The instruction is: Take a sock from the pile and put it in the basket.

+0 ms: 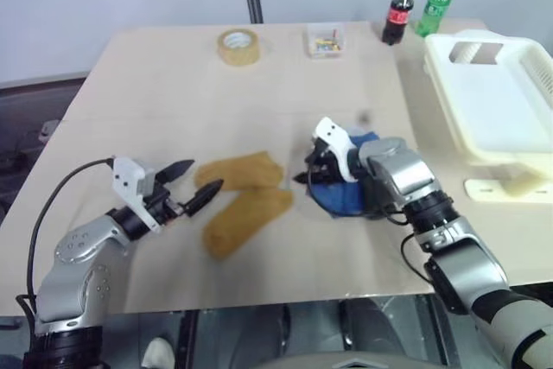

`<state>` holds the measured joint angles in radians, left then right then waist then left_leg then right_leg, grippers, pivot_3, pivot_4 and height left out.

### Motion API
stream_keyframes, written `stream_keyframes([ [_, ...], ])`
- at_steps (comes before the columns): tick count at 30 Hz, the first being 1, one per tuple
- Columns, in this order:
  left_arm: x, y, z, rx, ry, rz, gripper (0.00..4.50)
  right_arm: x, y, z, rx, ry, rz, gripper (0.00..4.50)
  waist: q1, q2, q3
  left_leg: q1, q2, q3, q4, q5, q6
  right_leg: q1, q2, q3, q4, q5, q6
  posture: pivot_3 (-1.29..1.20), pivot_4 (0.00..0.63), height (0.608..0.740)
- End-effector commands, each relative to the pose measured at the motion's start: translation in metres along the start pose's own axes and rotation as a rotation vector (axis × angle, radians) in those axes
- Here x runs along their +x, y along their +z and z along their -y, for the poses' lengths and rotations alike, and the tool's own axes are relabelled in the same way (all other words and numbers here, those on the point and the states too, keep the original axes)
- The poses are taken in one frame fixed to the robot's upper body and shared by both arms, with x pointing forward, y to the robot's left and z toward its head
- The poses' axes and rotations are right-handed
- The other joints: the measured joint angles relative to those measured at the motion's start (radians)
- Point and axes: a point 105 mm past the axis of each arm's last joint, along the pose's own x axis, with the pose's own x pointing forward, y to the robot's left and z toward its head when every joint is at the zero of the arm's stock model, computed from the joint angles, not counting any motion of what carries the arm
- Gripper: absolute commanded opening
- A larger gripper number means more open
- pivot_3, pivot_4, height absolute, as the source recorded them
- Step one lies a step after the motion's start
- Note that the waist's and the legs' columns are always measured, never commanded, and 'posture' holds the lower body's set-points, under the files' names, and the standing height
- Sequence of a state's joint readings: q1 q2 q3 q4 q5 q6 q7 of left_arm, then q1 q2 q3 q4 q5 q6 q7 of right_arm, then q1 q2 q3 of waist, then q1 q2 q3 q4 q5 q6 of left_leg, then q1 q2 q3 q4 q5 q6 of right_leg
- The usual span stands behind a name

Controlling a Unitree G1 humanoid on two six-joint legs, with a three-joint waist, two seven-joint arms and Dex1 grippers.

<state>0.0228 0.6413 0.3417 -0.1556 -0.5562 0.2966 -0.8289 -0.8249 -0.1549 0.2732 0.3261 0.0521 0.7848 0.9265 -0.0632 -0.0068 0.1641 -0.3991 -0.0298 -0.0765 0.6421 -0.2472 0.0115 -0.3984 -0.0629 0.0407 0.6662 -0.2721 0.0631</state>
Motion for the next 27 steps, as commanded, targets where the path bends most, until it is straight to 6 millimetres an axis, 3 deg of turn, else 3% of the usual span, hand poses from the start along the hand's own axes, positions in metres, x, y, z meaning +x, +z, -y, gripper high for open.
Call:
stream_keyframes([
  [1, -0.004, 0.003, -0.003, 0.034, -0.01, -0.01, 4.5, -0.002, 0.02, -0.005, 0.018, 0.005, 0.07, 3.05, 0.002, 0.0, 0.0, 0.0, 0.0, 0.0, 0.0, 0.0, 0.0, 0.0, 0.0, 0.0, 0.0, 0.0, 0.0, 0.0, 0.15, 0.738],
  [8, -0.006, -0.001, -0.007, 0.044, 0.005, -0.024, 4.5, 0.013, 0.019, -0.016, 0.046, 0.035, 0.046, 3.05, 0.006, 0.0, 0.0, 0.0, 0.0, 0.0, 0.0, 0.0, 0.0, 0.0, -0.003, 0.0, -0.001, 0.0, 0.0, 0.0, 0.15, 0.738],
  [12, -0.002, -0.001, -0.01, 0.056, 0.004, -0.02, 4.5, 0.018, 0.025, -0.019, 0.059, 0.049, 0.06, 1.84, 0.006, 0.0, 0.0, 0.0, 0.0, 0.0, 0.0, 0.0, 0.0, -0.001, -0.004, 0.0, -0.001, 0.0, 0.0, 0.0, 0.15, 0.738],
  [15, -0.001, -0.001, -0.011, 0.061, 0.0, -0.019, 4.5, 0.018, 0.028, -0.02, 0.053, 0.057, 0.066, 0.29, 0.006, 0.0, 0.0, -0.001, 0.0, 0.0, 0.0, 0.0, 0.0, -0.001, -0.003, 0.0, -0.001, 0.0, 0.0, 0.0, 0.15, 0.738],
  [16, 0.0, -0.001, -0.012, 0.062, -0.001, -0.02, 4.5, 0.018, 0.029, -0.02, 0.05, 0.058, 0.066, 0.08, 0.006, 0.0, 0.0, -0.001, -0.001, 0.0, 0.0, 0.0, 0.0, -0.001, -0.003, 0.0, -0.001, 0.0, 0.0, 0.0, 0.15, 0.738],
  [27, 0.012, -0.025, -0.033, 0.058, 0.064, -0.133, 4.5, 0.018, 0.025, -0.02, 0.006, 0.046, 0.051, 0.08, 0.006, 0.0, 0.0, -0.001, -0.001, -0.001, 0.0, 0.0, 0.0, -0.001, -0.001, -0.001, -0.001, 0.0, 0.0, 0.0, 0.15, 0.738],
])
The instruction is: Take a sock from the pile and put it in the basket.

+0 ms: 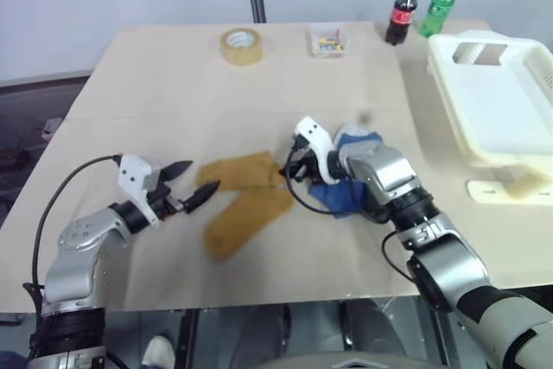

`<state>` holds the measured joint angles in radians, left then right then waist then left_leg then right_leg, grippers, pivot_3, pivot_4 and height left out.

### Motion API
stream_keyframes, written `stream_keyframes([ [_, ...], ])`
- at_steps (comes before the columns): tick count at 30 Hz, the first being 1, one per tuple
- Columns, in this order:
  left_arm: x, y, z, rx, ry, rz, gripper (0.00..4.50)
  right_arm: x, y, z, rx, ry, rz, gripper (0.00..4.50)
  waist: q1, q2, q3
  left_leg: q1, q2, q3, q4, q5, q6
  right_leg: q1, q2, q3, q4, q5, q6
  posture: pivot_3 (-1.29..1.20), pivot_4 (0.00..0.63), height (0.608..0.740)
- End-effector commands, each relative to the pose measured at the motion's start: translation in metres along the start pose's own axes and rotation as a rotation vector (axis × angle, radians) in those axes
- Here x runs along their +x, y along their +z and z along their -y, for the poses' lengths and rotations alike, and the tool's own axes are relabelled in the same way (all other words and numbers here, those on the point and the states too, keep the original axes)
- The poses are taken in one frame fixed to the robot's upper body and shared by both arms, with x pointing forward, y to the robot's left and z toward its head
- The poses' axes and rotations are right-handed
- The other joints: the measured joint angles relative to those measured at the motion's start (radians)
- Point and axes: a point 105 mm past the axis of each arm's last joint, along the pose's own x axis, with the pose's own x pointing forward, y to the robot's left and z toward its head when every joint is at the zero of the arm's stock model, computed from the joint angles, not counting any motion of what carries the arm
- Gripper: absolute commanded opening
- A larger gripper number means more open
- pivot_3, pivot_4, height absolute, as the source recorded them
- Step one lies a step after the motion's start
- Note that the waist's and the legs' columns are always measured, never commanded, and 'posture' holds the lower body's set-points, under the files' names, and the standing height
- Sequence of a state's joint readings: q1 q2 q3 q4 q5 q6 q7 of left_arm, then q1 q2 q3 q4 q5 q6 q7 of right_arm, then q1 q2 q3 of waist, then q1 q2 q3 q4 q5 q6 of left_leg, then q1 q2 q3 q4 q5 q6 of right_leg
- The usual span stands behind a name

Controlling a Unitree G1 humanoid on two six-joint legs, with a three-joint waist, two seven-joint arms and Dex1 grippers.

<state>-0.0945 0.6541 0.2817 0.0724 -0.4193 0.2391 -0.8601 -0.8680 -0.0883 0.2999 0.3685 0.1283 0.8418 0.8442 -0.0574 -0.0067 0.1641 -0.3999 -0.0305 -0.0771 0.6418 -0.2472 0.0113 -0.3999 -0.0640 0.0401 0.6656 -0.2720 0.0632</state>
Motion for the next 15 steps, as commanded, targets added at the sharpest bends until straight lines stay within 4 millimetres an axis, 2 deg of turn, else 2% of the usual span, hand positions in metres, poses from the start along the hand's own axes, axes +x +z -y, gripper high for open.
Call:
stream_keyframes([
  [1, 0.003, -0.001, -0.007, 0.035, 0.024, -0.029, 4.5, -0.002, 0.014, -0.006, -0.055, 0.012, 0.047, 0.08, 0.0, 0.0, 0.0, 0.0, 0.0, 0.0, 0.0, 0.0, 0.0, 0.0, 0.0, 0.0, 0.0, 0.0, 0.0, 0.0, 0.15, 0.738],
  [6, 0.017, -0.013, -0.003, 0.005, 0.001, -0.054, 4.5, -0.002, 0.014, -0.004, -0.06, 0.002, 0.054, 0.08, 0.001, 0.0, 0.0, -0.001, 0.0, 0.0, 0.0, 0.0, 0.0, -0.001, 0.0, 0.0, 0.0, 0.0, 0.0, 0.0, 0.15, 0.738],
  [7, 0.018, -0.015, -0.003, -0.006, 0.0, -0.057, 3.93, -0.002, 0.014, -0.004, -0.063, -0.003, 0.054, 0.0, 0.001, 0.0, 0.0, -0.001, 0.0, 0.0, 0.0, 0.0, 0.0, -0.001, 0.0, 0.0, 0.001, 0.0, 0.0, 0.0, 0.15, 0.738],
  [8, 0.019, -0.016, -0.003, -0.011, -0.001, -0.058, 3.64, -0.002, 0.014, -0.003, -0.064, -0.005, 0.055, 0.0, 0.001, 0.0, 0.0, -0.001, 0.0, 0.0, 0.0, 0.0, 0.0, -0.001, 0.0, 0.0, 0.001, 0.0, 0.0, 0.0, 0.15, 0.738],
  [12, 0.017, -0.016, -0.004, -0.006, 0.005, -0.059, 1.72, -0.004, 0.014, -0.002, -0.07, -0.014, 0.059, 0.0, 0.0, 0.0, 0.0, -0.001, 0.0, 0.0, 0.0, 0.0, 0.0, -0.002, -0.001, 0.001, 0.001, 0.0, 0.0, 0.0, 0.15, 0.738],
  [13, 0.016, -0.016, -0.004, -0.005, 0.006, -0.06, 1.47, -0.004, 0.014, -0.002, -0.072, -0.017, 0.06, 0.0, 0.0, 0.0, 0.0, -0.001, 0.0, 0.0, 0.0, 0.0, 0.0, -0.002, -0.001, 0.001, 0.001, 0.0, 0.0, 0.0, 0.15, 0.738],
  [14, 0.016, -0.016, -0.005, -0.005, 0.008, -0.056, 0.89, -0.004, 0.015, -0.003, -0.078, -0.018, 0.064, 0.0, 0.0, 0.0, 0.0, -0.001, 0.0, 0.0, 0.0, 0.0, 0.0, -0.002, -0.001, 0.001, 0.001, 0.0, 0.0, 0.0, 0.15, 0.738],
  [15, 0.015, -0.015, -0.005, -0.006, 0.012, -0.048, 0.55, -0.005, 0.016, -0.003, -0.083, -0.017, 0.069, 0.0, 0.0, 0.0, 0.0, -0.001, 0.0, 0.0, 0.0, 0.0, 0.0, -0.002, -0.001, 0.001, 0.002, 0.0, 0.0, 0.0, 0.15, 0.738],
])
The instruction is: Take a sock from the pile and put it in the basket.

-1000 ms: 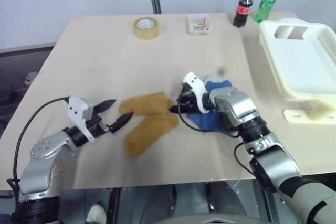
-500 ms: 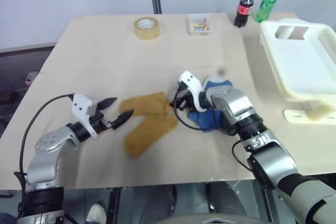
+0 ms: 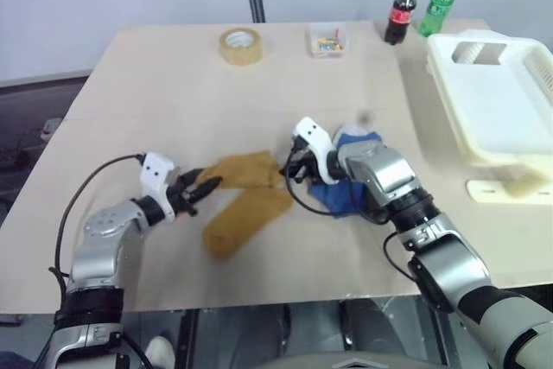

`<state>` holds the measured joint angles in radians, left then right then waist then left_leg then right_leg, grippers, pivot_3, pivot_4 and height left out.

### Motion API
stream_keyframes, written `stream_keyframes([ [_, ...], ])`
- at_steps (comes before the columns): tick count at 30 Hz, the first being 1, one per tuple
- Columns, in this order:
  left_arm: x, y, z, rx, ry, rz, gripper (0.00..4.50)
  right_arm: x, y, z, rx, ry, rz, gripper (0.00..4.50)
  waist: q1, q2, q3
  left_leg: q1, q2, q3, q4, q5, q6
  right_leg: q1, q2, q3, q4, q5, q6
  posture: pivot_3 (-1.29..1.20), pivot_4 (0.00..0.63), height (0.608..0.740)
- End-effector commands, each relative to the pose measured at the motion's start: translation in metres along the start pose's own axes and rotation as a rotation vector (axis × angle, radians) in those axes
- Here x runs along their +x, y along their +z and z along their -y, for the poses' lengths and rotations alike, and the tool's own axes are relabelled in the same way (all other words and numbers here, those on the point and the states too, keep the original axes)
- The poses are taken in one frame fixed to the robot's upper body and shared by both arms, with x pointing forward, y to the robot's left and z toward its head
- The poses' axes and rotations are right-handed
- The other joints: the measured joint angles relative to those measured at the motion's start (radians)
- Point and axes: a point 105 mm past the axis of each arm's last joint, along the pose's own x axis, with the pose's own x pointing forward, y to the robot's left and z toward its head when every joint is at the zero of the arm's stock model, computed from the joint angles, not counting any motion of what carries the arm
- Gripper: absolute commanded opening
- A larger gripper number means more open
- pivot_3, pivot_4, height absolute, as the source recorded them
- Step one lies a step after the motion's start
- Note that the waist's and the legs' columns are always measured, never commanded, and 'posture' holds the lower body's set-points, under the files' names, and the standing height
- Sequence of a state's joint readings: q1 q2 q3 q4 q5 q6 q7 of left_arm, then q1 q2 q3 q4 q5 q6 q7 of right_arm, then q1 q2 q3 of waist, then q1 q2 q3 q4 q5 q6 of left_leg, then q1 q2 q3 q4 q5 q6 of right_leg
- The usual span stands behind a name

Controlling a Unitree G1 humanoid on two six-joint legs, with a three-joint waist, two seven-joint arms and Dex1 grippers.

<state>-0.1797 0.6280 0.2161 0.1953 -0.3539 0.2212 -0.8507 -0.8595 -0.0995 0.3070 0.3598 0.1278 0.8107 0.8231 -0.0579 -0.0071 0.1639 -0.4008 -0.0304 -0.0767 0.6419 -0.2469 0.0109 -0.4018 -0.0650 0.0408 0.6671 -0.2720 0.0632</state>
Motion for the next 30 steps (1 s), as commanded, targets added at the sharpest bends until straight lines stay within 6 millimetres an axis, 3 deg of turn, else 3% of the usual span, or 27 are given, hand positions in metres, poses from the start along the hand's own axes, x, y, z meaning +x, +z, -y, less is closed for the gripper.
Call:
stream_keyframes([
  [1, -0.005, 0.002, -0.002, 0.01, 0.019, 0.02, 0.19, -0.004, 0.017, -0.007, -0.064, 0.012, 0.065, 0.0, 0.0, 0.0, 0.0, 0.0, 0.0, 0.0, 0.0, 0.0, 0.0, 0.0, 0.0, 0.0, 0.0, 0.0, 0.0, 0.0, 0.15, 0.738],
  [7, -0.02, 0.044, 0.017, -0.025, -0.009, 0.243, 0.08, -0.013, 0.037, -0.018, -0.12, 0.029, 0.124, 0.0, -0.003, -0.001, 0.0, -0.004, 0.0, 0.0, 0.001, 0.001, -0.001, -0.004, -0.003, 0.001, 0.002, 0.0, 0.0, 0.0, 0.15, 0.738],
  [9, -0.033, 0.057, 0.031, -0.04, -0.003, 0.302, 0.08, -0.017, 0.044, -0.021, -0.137, 0.029, 0.142, 0.0, -0.004, -0.001, 0.0, -0.015, 0.0, -0.001, 0.007, 0.002, -0.003, -0.014, -0.003, 0.0, 0.007, 0.0, 0.0, 0.0, 0.15, 0.738],
  [11, -0.049, 0.063, 0.056, -0.077, -0.022, 0.325, 0.08, -0.021, 0.05, -0.025, -0.155, 0.03, 0.158, 0.0, -0.013, -0.002, -0.001, -0.016, 0.0, 0.0, 0.007, 0.002, -0.003, -0.015, -0.004, 0.0, 0.008, 0.0, 0.0, 0.0, 0.15, 0.738],
  [14, -0.067, 0.059, 0.085, -0.158, -0.009, 0.295, 0.08, -0.024, 0.057, -0.031, -0.173, 0.043, 0.173, 0.0, -0.007, -0.002, 0.0, -0.015, 0.0, 0.003, 0.007, 0.001, -0.003, -0.015, -0.006, 0.002, 0.007, 0.0, 0.0, 0.0, 0.15, 0.738],
  [19, -0.085, 0.032, 0.123, -0.209, 0.045, 0.137, 0.08, -0.029, 0.059, -0.048, -0.211, 0.108, 0.164, 0.0, 0.0, -0.001, 0.0, -0.013, 0.0, 0.001, 0.007, -0.001, 0.001, -0.013, -0.005, 0.001, 0.009, 0.0, 0.0, 0.0, 0.15, 0.738],
  [26, -0.098, 0.013, 0.145, -0.311, 0.174, 0.091, 0.08, -0.024, 0.037, -0.071, -0.242, 0.205, 0.065, 0.0, 0.016, -0.002, 0.0, -0.012, -0.001, 0.001, 0.008, -0.001, 0.001, -0.011, -0.005, -0.001, 0.007, 0.0, 0.0, 0.0, 0.15, 0.738],
  [30, -0.101, -0.001, 0.14, -0.299, 0.271, 0.079, 0.08, -0.018, 0.018, -0.068, -0.22, 0.193, -0.01, 0.0, 0.018, -0.001, 0.0, -0.013, 0.0, 0.0, 0.008, -0.001, 0.001, -0.01, -0.005, -0.003, 0.005, 0.0, 0.0, 0.0, 0.15, 0.738],
])
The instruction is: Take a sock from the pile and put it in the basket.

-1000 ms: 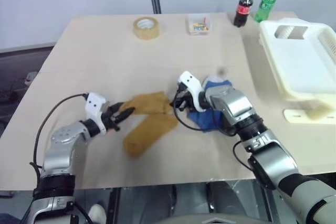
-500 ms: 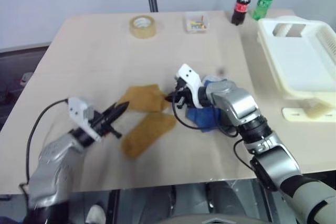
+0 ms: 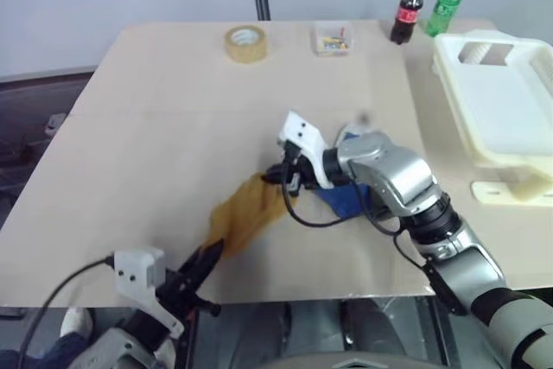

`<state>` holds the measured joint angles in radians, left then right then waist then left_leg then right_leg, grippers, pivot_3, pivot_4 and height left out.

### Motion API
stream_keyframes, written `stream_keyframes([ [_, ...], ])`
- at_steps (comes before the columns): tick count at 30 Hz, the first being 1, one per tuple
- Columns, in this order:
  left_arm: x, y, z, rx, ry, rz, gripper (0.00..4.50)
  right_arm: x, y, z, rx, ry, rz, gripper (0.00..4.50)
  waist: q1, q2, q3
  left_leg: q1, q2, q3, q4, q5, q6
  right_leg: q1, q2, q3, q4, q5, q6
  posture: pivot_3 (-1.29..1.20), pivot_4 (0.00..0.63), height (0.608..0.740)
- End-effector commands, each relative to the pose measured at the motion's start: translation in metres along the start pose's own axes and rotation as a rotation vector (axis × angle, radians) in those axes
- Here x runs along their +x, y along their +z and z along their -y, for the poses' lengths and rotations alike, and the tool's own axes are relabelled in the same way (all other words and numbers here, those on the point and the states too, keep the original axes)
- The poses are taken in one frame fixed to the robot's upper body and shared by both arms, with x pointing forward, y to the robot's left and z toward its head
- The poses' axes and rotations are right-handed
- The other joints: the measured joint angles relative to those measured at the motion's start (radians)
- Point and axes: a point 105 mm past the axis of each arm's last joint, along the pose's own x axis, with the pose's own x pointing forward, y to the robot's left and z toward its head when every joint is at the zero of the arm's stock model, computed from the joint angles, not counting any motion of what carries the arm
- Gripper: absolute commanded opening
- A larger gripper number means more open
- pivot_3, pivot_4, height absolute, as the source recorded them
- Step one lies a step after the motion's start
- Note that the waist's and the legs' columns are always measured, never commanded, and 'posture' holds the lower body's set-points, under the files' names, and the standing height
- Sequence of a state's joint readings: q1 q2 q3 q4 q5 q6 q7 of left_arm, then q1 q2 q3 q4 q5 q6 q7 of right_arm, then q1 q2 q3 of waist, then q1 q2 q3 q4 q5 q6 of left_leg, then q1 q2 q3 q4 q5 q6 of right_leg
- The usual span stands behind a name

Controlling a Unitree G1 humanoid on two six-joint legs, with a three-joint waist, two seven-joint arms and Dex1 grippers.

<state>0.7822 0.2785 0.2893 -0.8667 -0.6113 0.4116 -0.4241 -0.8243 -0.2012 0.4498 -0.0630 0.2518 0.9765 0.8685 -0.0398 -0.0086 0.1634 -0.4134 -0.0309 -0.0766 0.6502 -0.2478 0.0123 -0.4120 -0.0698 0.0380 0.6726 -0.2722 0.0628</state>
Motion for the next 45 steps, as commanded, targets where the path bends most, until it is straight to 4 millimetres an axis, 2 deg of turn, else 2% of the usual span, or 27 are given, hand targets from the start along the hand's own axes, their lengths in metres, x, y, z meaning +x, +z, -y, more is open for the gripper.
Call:
stream_keyframes([
  [1, 0.003, 0.003, -0.002, 0.048, 0.043, 0.046, 0.08, 0.004, -0.008, -0.004, 0.0, 0.007, -0.03, 0.0, 0.001, 0.0, 0.0, 0.0, 0.0, 0.0, 0.0, 0.0, 0.0, 0.0, 0.0, 0.0, 0.0, 0.0, 0.0, 0.0, 0.15, 0.738],
  [7, 0.015, -0.005, -0.01, 0.017, 0.058, 0.065, 0.08, 0.009, -0.025, 0.004, 0.031, -0.039, -0.067, 0.0, 0.0, 0.0, 0.0, 0.0, -0.001, 0.0, 0.0, 0.0, 0.0, 0.0, 0.001, -0.001, 0.0, 0.0, 0.0, 0.0, 0.15, 0.738],
  [11, 0.029, -0.022, -0.014, -0.031, 0.011, 0.018, 0.08, 0.01, -0.038, 0.018, 0.043, -0.112, -0.096, 0.0, 0.0, 0.0, 0.0, 0.0, 0.0, -0.001, 0.001, 0.0, 0.0, 0.001, 0.005, -0.001, 0.0, 0.0, 0.0, 0.0, 0.15, 0.738],
  [16, 0.041, -0.036, -0.022, -0.002, -0.042, -0.042, 0.08, 0.003, -0.047, 0.022, 0.061, -0.141, -0.124, 0.0, 0.003, 0.001, -0.002, 0.001, 0.0, 0.0, 0.001, 0.0, 0.0, 0.001, 0.005, -0.001, 0.001, 0.0, 0.0, 0.0, 0.15, 0.738],
  [21, 0.06, -0.019, -0.044, 0.07, -0.081, -0.007, 0.08, -0.011, -0.056, 0.023, 0.042, -0.188, -0.163, 0.0, 0.013, 0.004, -0.006, 0.002, -0.001, -0.002, 0.003, 0.0, 0.0, 0.002, 0.005, -0.003, 0.002, 0.0, 0.0, 0.0, 0.15, 0.738],
  [24, 0.069, -0.011, -0.046, 0.107, -0.128, 0.003, 0.08, -0.019, -0.053, 0.019, 0.058, -0.195, -0.153, 0.0, 0.011, 0.004, -0.006, 0.002, -0.001, -0.002, 0.003, 0.0, 0.0, 0.002, 0.005, -0.002, 0.003, 0.0, 0.0, 0.0, 0.15, 0.738],
  [29, 0.076, -0.003, -0.042, 0.131, -0.196, 0.012, 0.08, -0.035, -0.028, 0.013, 0.098, -0.22, -0.063, 0.0, 0.005, 0.004, -0.007, 0.001, -0.001, -0.001, 0.003, 0.0, 0.0, 0.001, 0.005, -0.001, 0.004, 0.0, 0.0, 0.0, 0.15, 0.738],
  [35, 0.071, -0.001, -0.034, 0.127, -0.254, 0.027, 0.08, -0.057, -0.009, 0.012, 0.066, -0.265, -0.032, 0.0, 0.004, 0.004, -0.007, 0.001, -0.001, -0.001, 0.003, 0.0, 0.0, 0.001, 0.005, -0.001, 0.004, 0.0, 0.0, 0.0, 0.15, 0.738],
  [37, 0.069, 0.003, -0.031, 0.102, -0.261, 0.05, 0.08, -0.061, -0.011, 0.012, 0.063, -0.277, -0.045, 0.0, 0.004, 0.003, -0.007, 0.0, -0.001, -0.001, 0.003, 0.0, 0.0, 0.001, 0.004, -0.001, 0.003, 0.0, 0.0, 0.0, 0.15, 0.738],
  [41, 0.072, -0.002, -0.027, 0.142, -0.267, 0.032, 0.08, -0.061, -0.032, 0.015, 0.078, -0.3, -0.111, 0.0, 0.006, 0.003, -0.007, 0.0, -0.001, -0.001, 0.003, 0.0, 0.0, 0.001, 0.0, -0.001, 0.003, 0.0, 0.0, 0.0, 0.15, 0.738],
  [45, 0.082, 0.016, -0.016, 0.144, -0.296, 0.113, 0.08, -0.062, -0.036, 0.016, 0.082, -0.306, -0.123, 0.0, 0.006, 0.003, -0.007, 0.0, -0.001, -0.002, 0.003, 0.0, 0.0, 0.001, 0.001, -0.002, 0.003, 0.0, 0.0, 0.0, 0.15, 0.738],
])
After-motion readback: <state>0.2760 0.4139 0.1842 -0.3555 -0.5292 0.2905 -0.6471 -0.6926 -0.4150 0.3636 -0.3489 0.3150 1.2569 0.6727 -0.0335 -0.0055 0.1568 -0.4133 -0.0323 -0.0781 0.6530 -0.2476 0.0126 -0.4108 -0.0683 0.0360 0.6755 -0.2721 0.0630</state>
